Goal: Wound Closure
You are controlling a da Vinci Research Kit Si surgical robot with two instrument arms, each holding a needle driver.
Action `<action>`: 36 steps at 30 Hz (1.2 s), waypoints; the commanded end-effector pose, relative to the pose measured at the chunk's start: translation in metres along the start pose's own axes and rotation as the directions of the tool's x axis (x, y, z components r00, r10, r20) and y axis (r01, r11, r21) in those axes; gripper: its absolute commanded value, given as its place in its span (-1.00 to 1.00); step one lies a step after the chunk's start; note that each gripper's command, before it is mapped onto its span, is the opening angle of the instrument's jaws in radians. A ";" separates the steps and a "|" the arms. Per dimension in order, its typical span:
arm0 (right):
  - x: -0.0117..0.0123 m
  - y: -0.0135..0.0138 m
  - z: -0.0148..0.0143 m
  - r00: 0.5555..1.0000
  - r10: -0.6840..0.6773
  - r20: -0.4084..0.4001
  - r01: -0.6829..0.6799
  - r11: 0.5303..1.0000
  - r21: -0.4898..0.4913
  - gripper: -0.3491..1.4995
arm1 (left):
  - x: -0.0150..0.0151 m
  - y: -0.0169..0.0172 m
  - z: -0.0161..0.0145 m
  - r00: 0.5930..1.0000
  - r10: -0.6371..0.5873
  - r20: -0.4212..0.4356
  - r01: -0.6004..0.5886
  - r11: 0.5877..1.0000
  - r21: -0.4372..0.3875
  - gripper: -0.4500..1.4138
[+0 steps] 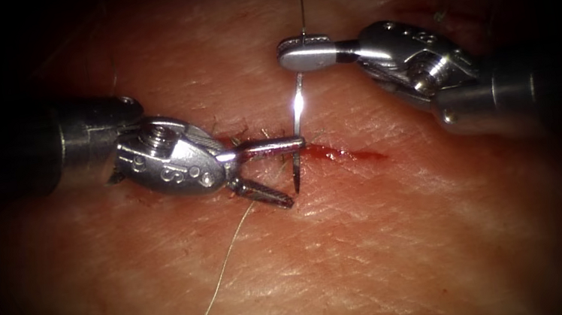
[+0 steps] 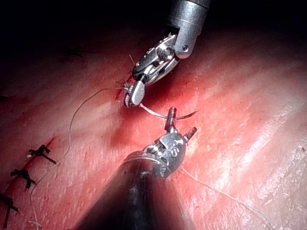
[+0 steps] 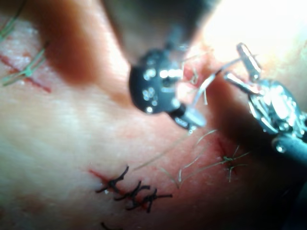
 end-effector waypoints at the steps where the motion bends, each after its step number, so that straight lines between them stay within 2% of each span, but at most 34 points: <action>1: -0.0007 0.0000 0.0009 1.000 -0.002 -0.003 0.002 1.000 0.006 -1.00 | -0.0003 0.0002 0.0008 1.000 -0.001 -0.001 0.001 1.000 0.003 -0.12; 6: -0.0014 -0.0006 0.0011 1.000 -0.007 -0.005 0.007 1.000 0.015 -1.00 | -0.0005 0.0002 0.0011 1.000 0.001 -0.006 0.000 1.000 0.015 -0.14; 8: -0.0014 -0.0007 0.0011 1.000 -0.007 -0.005 0.007 1.000 0.015 -1.00 | -0.0006 0.0002 0.0011 1.000 0.001 -0.008 -0.001 1.000 0.017 -0.21; 9: -0.0014 -0.0006 0.0010 1.000 -0.007 -0.005 0.007 1.000 0.015 -1.00 | -0.0006 0.0003 0.0010 1.000 0.001 -0.011 -0.001 1.000 0.021 -0.55; 10: -0.0014 -0.0006 0.0010 1.000 -0.007 -0.005 0.007 1.000 0.015 -1.00 | -0.0005 0.0005 0.0008 1.000 0.001 -0.016 -0.001 1.000 0.025 -1.00; 19: -0.0014 -0.0006 0.0010 1.000 0.000 -0.013 0.001 1.000 0.019 -1.00 | -0.0001 0.0000 -0.0004 1.000 -0.001 -0.005 0.002 0.998 0.065 -1.00; 20: -0.0014 -0.0007 0.0010 1.000 0.000 -0.019 0.000 1.000 0.020 -0.58 | 0.0000 -0.0002 -0.0007 1.000 -0.004 -0.001 0.004 0.997 0.072 -1.00; 21: -0.0014 -0.0008 0.0011 1.000 0.001 -0.022 0.000 1.000 0.020 -0.38 | 0.0000 -0.0003 -0.0008 1.000 -0.004 -0.001 0.004 0.997 0.071 -1.00; 22: -0.0014 -0.0008 0.0011 1.000 0.001 -0.022 0.000 1.000 0.020 -0.38 | 0.0000 -0.0003 -0.0008 1.000 -0.004 -0.001 0.004 0.997 0.071 -1.00; 23: -0.0012 -0.0009 0.0011 1.000 0.002 -0.023 -0.002 1.000 0.011 0.23 | -0.0001 -0.0003 -0.0009 1.000 -0.005 0.004 0.005 0.997 0.075 -1.00; 24: -0.0012 -0.0009 0.0011 1.000 0.002 -0.023 -0.002 1.000 0.011 0.23 | -0.0001 -0.0003 -0.0009 1.000 -0.005 0.004 0.005 0.997 0.075 -1.00; 25: -0.0010 -0.0010 0.0010 1.000 0.005 -0.025 -0.005 1.000 -0.004 0.54 | -0.0001 -0.0004 -0.0010 1.000 0.000 0.004 -0.001 0.997 0.075 -1.00; 29: -0.0010 -0.0016 0.0008 1.000 0.006 -0.029 -0.007 1.000 -0.021 0.69 | -0.0004 -0.0005 -0.0012 1.000 0.009 0.023 -0.011 0.996 0.087 -1.00; 32: -0.0013 -0.0024 0.0011 1.000 0.004 -0.021 -0.005 0.999 -0.050 0.67 | -0.0005 -0.0004 -0.0011 0.999 0.032 0.029 -0.035 0.995 0.090 -1.00; 36: -0.0016 -0.0026 0.0014 0.997 0.044 0.068 -0.035 0.993 -0.117 0.65 | -0.0005 -0.0004 -0.0010 0.998 0.050 0.032 -0.052 0.994 0.091 -1.00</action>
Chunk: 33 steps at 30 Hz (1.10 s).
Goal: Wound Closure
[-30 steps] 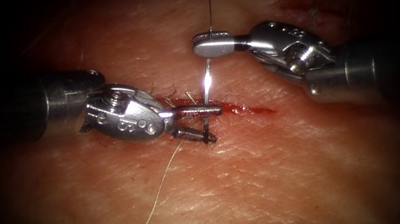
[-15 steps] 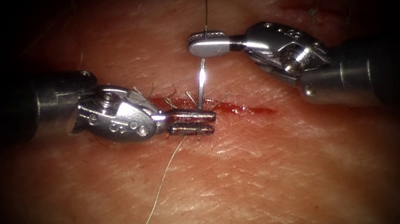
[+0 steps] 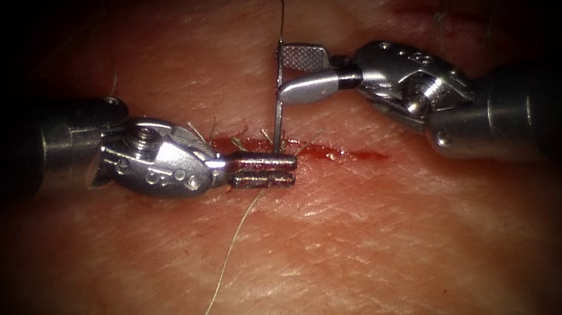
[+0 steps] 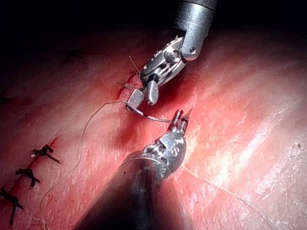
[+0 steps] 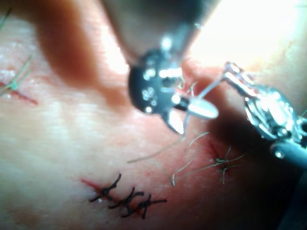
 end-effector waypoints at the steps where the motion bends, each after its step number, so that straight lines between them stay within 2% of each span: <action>1: -0.0002 0.0006 0.0008 0.999 0.029 0.016 -0.028 0.999 -0.015 0.65 | -0.0004 0.0003 0.0007 1.000 0.003 0.000 -0.003 1.000 -0.001 -1.00; 9: -0.0004 0.0022 0.0004 0.995 0.073 0.070 -0.069 0.996 -0.057 0.69 | -0.0004 0.0004 0.0008 0.999 0.033 0.003 -0.033 0.999 -0.001 -1.00; 14: -0.0007 0.0025 0.0005 0.990 0.116 0.078 -0.113 0.993 -0.040 0.69 | -0.0004 0.0006 0.0011 0.999 0.046 0.009 -0.046 0.999 -0.001 -1.00; 21: -0.0007 0.0027 0.0010 0.979 0.203 0.034 -0.203 0.979 0.008 0.65 | -0.0005 0.0010 0.0014 0.998 0.063 0.020 -0.062 0.998 -0.012 -1.00; 33: -0.0022 0.0036 0.0028 0.975 0.221 0.037 -0.220 0.975 -0.010 0.60 | -0.0006 0.0010 0.0015 0.997 0.075 0.023 -0.075 0.997 -0.010 -1.00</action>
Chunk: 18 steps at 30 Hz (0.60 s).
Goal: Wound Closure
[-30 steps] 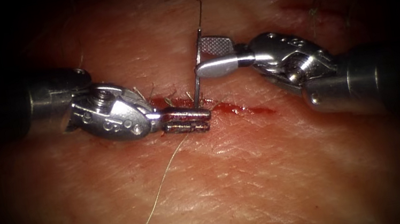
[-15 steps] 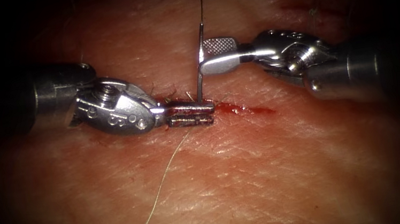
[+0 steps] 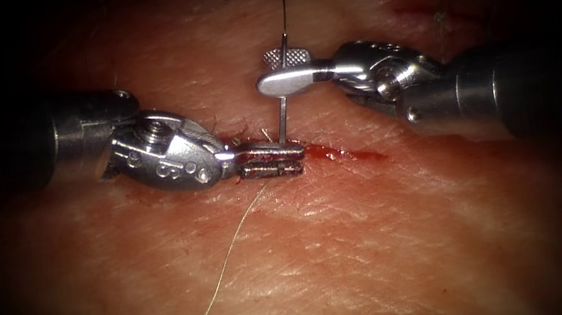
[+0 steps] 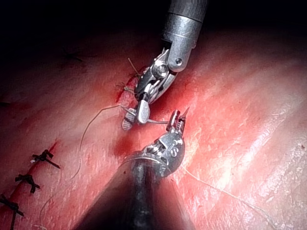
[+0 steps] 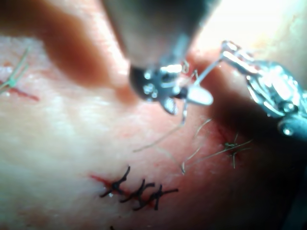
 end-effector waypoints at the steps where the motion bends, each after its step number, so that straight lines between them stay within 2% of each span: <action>1: -0.0002 0.0001 0.0008 1.000 0.001 -0.001 -0.001 1.000 0.002 0.60 | -0.0003 0.0003 0.0007 1.000 0.000 -0.001 0.000 1.000 0.000 -1.00; 5: -0.0003 -0.0004 0.0011 1.000 0.003 -0.001 -0.003 1.000 0.003 0.58 | -0.0003 0.0004 0.0008 1.000 0.000 -0.004 0.000 1.000 -0.002 -1.00; 6: -0.0004 -0.0006 0.0011 1.000 0.003 -0.001 -0.003 1.000 0.004 0.49 | -0.0003 0.0004 0.0009 1.000 0.000 -0.003 0.000 1.000 -0.001 -1.00; 7: -0.0004 -0.0006 0.0011 1.000 0.003 -0.001 -0.003 1.000 0.004 0.49 | -0.0003 0.0004 0.0009 1.000 0.000 -0.003 0.000 1.000 -0.001 -1.00; 8: -0.0004 -0.0006 0.0011 1.000 0.003 -0.001 -0.003 1.000 0.004 0.36 | -0.0003 0.0005 0.0009 1.000 0.001 -0.005 -0.001 1.000 -0.002 -1.00; 9: -0.0005 -0.0007 0.0011 1.000 0.003 -0.001 -0.003 1.000 0.004 -0.31 | -0.0003 0.0005 0.0010 1.000 0.001 -0.004 -0.001 1.000 -0.002 -1.00; 10: -0.0005 -0.0007 0.0011 1.000 0.003 0.001 -0.003 1.000 0.010 -0.86 | -0.0003 0.0005 0.0010 1.000 0.001 -0.004 -0.001 1.000 -0.002 -1.00; 11: -0.0004 -0.0007 0.0011 1.000 0.003 0.002 -0.003 1.000 0.010 -1.00 | -0.0003 0.0005 0.0010 1.000 0.001 -0.005 -0.001 1.000 -0.002 -1.00; 17: -0.0006 -0.0006 0.0001 1.000 -0.002 -0.023 0.003 1.000 0.023 -1.00 | -0.0003 0.0003 0.0010 1.000 0.005 -0.005 -0.005 1.000 -0.001 -1.00; 18: -0.0006 -0.0006 -0.0002 0.999 -0.025 -0.028 0.026 0.999 0.026 -1.00 | -0.0004 0.0001 0.0011 1.000 0.010 -0.007 -0.010 1.000 -0.002 -0.78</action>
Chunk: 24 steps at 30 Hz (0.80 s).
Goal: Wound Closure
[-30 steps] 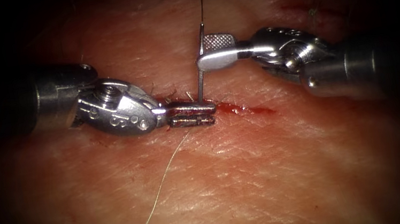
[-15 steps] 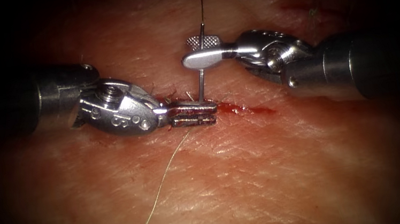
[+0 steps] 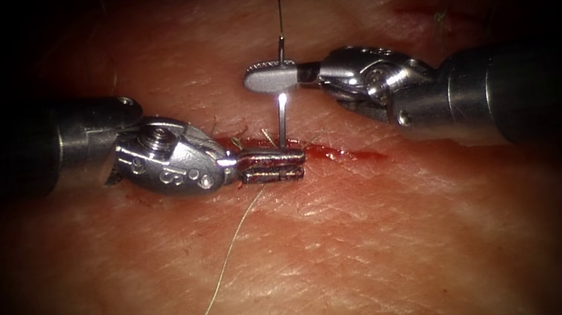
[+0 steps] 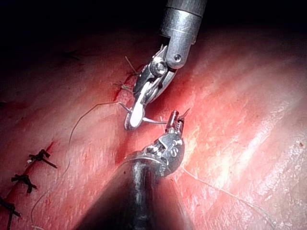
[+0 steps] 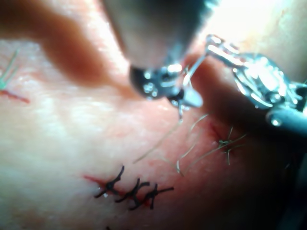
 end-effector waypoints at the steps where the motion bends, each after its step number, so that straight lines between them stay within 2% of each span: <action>1: -0.0004 0.0004 -0.0001 0.999 -0.041 -0.016 0.041 0.999 0.013 -1.00 | -0.0004 -0.0001 0.0008 0.999 -0.053 -0.007 0.053 0.999 -0.006 -0.10; 2: -0.0004 0.0004 -0.0007 0.995 -0.092 -0.036 0.093 0.995 0.022 -1.00 | -0.0004 -0.0004 0.0009 0.990 -0.138 -0.009 0.138 0.990 -0.012 0.14; 5: -0.0005 0.0004 -0.0017 0.976 -0.206 -0.067 0.209 0.977 0.036 -1.00 | -0.0004 -0.0007 0.0010 0.959 -0.285 -0.003 0.285 0.958 -0.016 0.26; 7: -0.0004 0.0005 -0.0024 0.959 -0.274 -0.070 0.277 0.960 0.036 -1.00 | -0.0003 -0.0006 0.0012 0.944 -0.329 -0.006 0.329 0.944 -0.027 0.37; 10: 0.0001 0.0007 -0.0042 0.902 -0.424 -0.080 0.426 0.905 0.010 -1.00 | -0.0003 0.0003 0.0012 0.932 -0.361 -0.024 0.359 0.931 -0.074 0.28; 11: 0.0001 0.0007 -0.0042 0.902 -0.424 -0.080 0.426 0.905 0.010 -1.00 | -0.0003 0.0003 0.0012 0.932 -0.361 -0.024 0.359 0.931 -0.074 0.28; 12: 0.0002 0.0007 -0.0046 0.873 -0.480 -0.082 0.483 0.876 0.007 -1.00 | -0.0003 0.0012 0.0015 0.927 -0.374 -0.022 0.369 0.921 -0.122 0.19; 13: 0.0002 0.0006 -0.0048 0.858 -0.505 -0.087 0.508 0.861 0.006 -1.00 | -0.0003 0.0016 0.0016 0.927 -0.375 -0.013 0.370 0.919 -0.136 0.15; 14: 0.0001 0.0003 -0.0051 0.813 -0.574 -0.095 0.577 0.817 0.008 -1.00 | -0.0005 0.0024 0.0021 0.923 -0.385 0.014 0.382 0.910 -0.160 0.12; 15: 0.0000 0.0001 -0.0053 0.789 -0.606 -0.099 0.610 0.792 0.012 -1.00 | -0.0006 0.0028 0.0024 0.921 -0.390 0.024 0.388 0.905 -0.174 0.12; 17: 0.0000 -0.0003 -0.0058 0.768 -0.632 -0.105 0.637 0.770 0.023 -1.00 | -0.0007 0.0035 0.0030 0.915 -0.403 0.033 0.401 0.895 -0.197 0.12; 18: 0.0002 -0.0006 -0.0063 0.727 -0.678 -0.109 0.683 0.730 0.018 -1.00 | -0.0009 0.0044 0.0039 0.914 -0.403 0.042 0.403 0.892 -0.204 0.03; 24: 0.0010 -0.0009 -0.0063 0.611 -0.783 -0.119 0.785 0.619 -0.038 -1.00 | -0.0025 0.0061 0.0070 0.908 -0.415 0.058 0.417 0.885 -0.205 0.03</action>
